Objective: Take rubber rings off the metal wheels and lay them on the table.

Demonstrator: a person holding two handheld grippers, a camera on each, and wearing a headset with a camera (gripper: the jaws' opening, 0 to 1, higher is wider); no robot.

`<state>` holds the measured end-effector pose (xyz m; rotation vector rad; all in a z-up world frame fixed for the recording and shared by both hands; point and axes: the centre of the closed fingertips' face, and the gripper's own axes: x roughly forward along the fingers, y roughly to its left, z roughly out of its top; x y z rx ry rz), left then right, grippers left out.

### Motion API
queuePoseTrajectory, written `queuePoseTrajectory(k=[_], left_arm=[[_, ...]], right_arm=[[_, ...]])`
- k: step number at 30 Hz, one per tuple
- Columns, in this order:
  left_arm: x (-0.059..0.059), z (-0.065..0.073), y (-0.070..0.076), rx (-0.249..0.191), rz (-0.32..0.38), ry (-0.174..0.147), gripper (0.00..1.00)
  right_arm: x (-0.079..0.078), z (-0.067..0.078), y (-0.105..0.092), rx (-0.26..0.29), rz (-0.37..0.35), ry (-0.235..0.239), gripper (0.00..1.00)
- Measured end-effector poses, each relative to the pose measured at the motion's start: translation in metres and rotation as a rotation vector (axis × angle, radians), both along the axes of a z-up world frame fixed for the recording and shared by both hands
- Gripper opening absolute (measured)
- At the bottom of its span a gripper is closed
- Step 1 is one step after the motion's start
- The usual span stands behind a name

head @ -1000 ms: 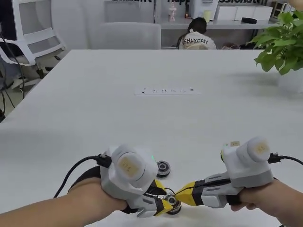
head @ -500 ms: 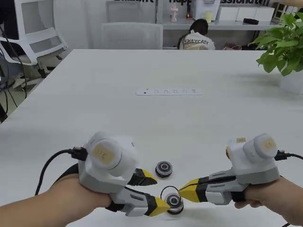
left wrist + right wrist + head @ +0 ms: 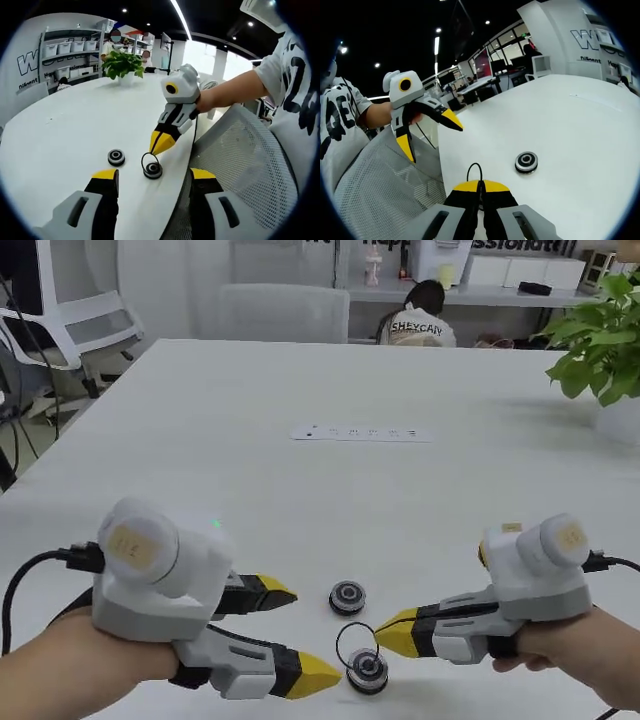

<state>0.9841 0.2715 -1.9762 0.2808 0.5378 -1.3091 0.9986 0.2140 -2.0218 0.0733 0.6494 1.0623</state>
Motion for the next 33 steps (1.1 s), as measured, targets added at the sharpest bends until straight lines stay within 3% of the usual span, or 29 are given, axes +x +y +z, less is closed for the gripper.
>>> queuePoseTrajectory(k=[7, 19, 33], left_arm=[[0.004, 0.003, 0.018, 0.003, 0.036, -0.037, 0.59], [0.013, 0.005, 0.048, -0.01, 0.137, -0.046, 0.66], [0.011, 0.002, 0.054, 0.003, 0.153, -0.061, 0.72]], right_arm=[[0.007, 0.005, 0.007, 0.004, 0.006, -0.013, 0.0], [0.02, 0.003, 0.023, -0.004, 0.021, -0.025, 0.0], [0.035, -0.018, 0.045, -0.057, 0.034, -0.017, 0.0]])
